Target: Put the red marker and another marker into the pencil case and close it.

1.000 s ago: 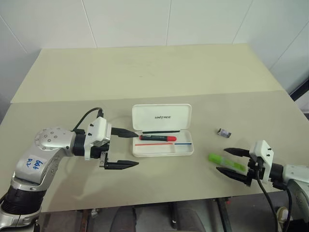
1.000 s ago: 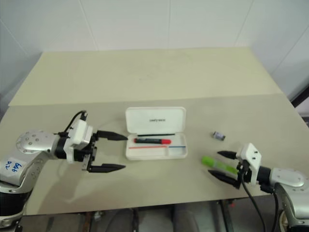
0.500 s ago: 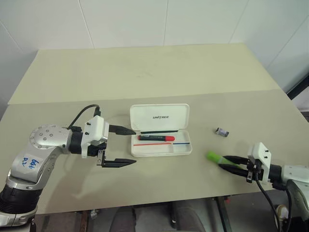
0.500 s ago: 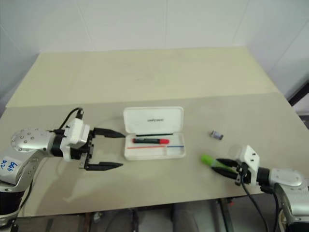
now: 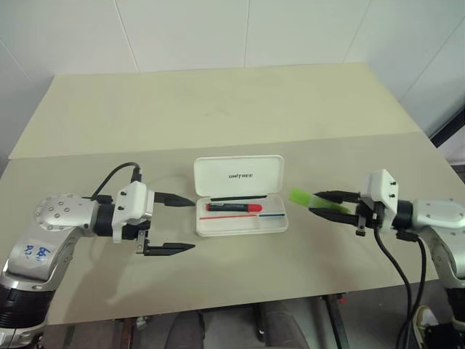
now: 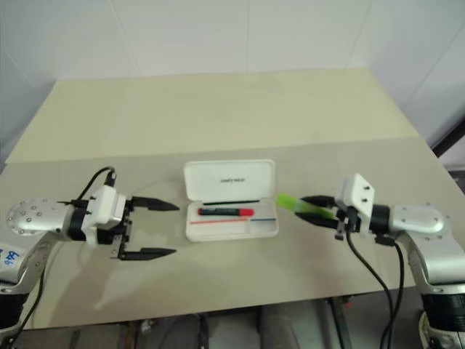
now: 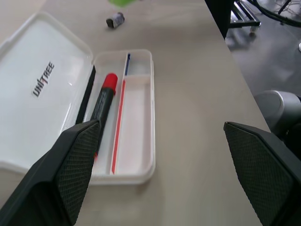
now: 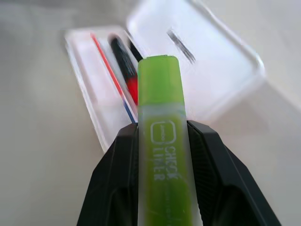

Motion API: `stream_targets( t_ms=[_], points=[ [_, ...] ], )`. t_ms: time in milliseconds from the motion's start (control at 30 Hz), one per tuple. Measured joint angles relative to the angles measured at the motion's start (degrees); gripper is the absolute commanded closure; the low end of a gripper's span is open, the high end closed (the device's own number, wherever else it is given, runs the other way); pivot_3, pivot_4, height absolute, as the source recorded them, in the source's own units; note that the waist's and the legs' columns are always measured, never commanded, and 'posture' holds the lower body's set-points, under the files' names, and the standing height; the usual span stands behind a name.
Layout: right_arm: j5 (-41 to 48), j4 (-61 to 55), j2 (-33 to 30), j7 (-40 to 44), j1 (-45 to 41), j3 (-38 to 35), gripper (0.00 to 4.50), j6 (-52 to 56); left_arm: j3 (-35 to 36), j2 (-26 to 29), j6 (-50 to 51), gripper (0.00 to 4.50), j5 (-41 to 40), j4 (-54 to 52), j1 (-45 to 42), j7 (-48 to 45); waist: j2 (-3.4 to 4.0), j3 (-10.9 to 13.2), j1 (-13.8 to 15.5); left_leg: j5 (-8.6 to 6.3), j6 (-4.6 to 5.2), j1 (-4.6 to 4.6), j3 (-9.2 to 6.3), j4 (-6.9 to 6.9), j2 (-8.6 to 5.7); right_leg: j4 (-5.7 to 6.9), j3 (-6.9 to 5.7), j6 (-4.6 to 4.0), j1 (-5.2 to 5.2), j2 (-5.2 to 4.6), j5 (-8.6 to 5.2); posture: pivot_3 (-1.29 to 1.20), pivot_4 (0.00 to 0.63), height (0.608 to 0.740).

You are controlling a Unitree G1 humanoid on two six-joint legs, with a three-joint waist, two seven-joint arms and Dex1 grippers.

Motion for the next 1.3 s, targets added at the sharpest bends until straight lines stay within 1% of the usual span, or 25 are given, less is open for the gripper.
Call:
stream_targets(
  t_ms=[133, 233, 367, 500, 700, 867, 1067, 1133, 1167, 1200, 1300],
  points=[
    [0.6, -2.1, 3.2, 0.2, -4.0, 6.0, 3.40, 2.4, 1.4, 0.2, -1.6, 0.00, 0.1, 1.2, 1.7, -0.9, -0.02, 0.0, 0.1, 0.00, 0.00, -0.08, 0.11, -0.01, 0.00, 0.01, 0.07, 0.01, -0.10, -0.02, 0.00, 0.00, 0.150, 0.740],
    [0.2, -1.8, 6.8, 1.0, -7.7, 10.8, 3.40, 2.3, 2.6, 0.4, -3.2, 0.00, 0.2, 2.5, 3.3, -1.4, -0.02, 0.0, 0.0, 0.00, 0.00, -0.06, 0.17, -0.02, 0.00, 0.02, 0.11, 0.01, -0.12, -0.02, 0.01, 0.00, 0.150, 0.740],
    [-2.5, 2.4, 12.1, 2.2, -11.4, 17.0, 3.40, 0.6, 3.0, 0.4, -5.0, 0.00, 0.7, 3.4, 4.8, -1.6, -0.03, 0.0, 0.0, -0.01, 0.00, -0.05, 0.19, -0.02, 0.00, 0.10, 0.12, 0.01, -0.17, -0.02, 0.01, 0.00, 0.150, 0.740],
    [-4.4, 6.8, 15.8, 2.6, -13.3, 20.6, 3.40, -0.7, 3.5, 0.4, -5.6, 0.00, 1.0, 3.5, 5.1, -1.6, -0.03, 0.0, 0.1, -0.01, 0.00, -0.05, 0.20, 0.01, 0.00, 0.29, 0.11, 0.07, -0.20, -0.03, 0.05, 0.00, 0.150, 0.740],
    [-7.2, 10.7, 20.4, 2.4, -15.1, 23.5, 3.40, -2.4, 3.7, 0.4, -5.6, 0.00, 1.0, 3.2, 5.5, -1.3, -0.03, 0.0, 0.0, -0.01, 0.00, 0.00, 0.20, 0.01, 0.01, 0.46, 0.11, 0.11, -0.27, -0.02, 0.07, 0.00, 0.150, 0.740],
    [-8.9, 11.4, 22.0, 2.3, -15.5, 25.2, 3.40, -2.5, 3.8, 0.4, -5.6, 0.00, 1.0, 3.1, 5.9, -0.9, -0.03, 0.0, -0.1, -0.01, 0.00, 0.02, 0.20, 0.00, 0.01, 0.52, 0.11, 0.11, -0.30, -0.01, 0.07, 0.00, 0.150, 0.740],
    [-11.5, 16.0, 24.9, 2.2, -17.8, 26.3, 3.40, -3.3, 3.8, 0.4, -5.3, 0.00, 1.0, 3.0, 5.9, -0.8, -0.03, 0.0, -0.2, -0.01, 0.00, 0.03, 0.20, 0.03, 0.01, 0.56, 0.11, 0.12, -0.30, -0.01, 0.07, 0.00, 0.150, 0.740],
    [-12.5, 17.8, 25.9, 2.4, -18.8, 27.2, 3.40, -4.3, 3.8, 0.4, -5.1, 0.00, 1.0, 3.0, 5.9, -0.7, -0.03, 0.0, -0.3, -0.01, 0.00, 0.04, 0.20, 0.01, 0.01, 0.57, 0.10, 0.23, -0.30, -0.01, 0.13, 0.00, 0.150, 0.740],
    [-12.9, 18.6, 26.2, 2.6, -19.3, 27.8, 3.40, -5.0, 3.8, 0.4, -4.9, 0.00, 1.0, 2.9, 5.9, -0.7, -0.03, 0.0, -0.3, -0.01, 0.00, 0.03, 0.20, 0.00, 0.01, 0.57, 0.10, 0.57, -0.31, -0.01, 0.32, 0.00, 0.150, 0.740],
    [-13.4, 19.8, 26.7, 2.9, -19.8, 28.0, 3.40, -5.5, 3.8, 0.4, -4.8, 0.00, 1.0, 2.8, 5.9, -0.6, -0.03, 0.0, -0.3, -0.01, 0.00, 0.02, 0.20, 0.00, 0.01, 0.56, 0.10, 0.73, -0.32, -0.01, 0.41, 0.00, 0.150, 0.740],
    [-14.3, 22.1, 27.3, 3.7, -21.1, 28.3, 3.40, -7.2, 3.8, 0.4, -4.7, 0.00, 1.0, 2.5, 5.9, -0.2, -0.03, 0.0, -0.3, -0.01, 0.00, 0.01, 0.20, 0.00, 0.01, 0.53, 0.10, 0.73, -0.32, -0.01, 0.41, 0.00, 0.150, 0.740]
  ],
)
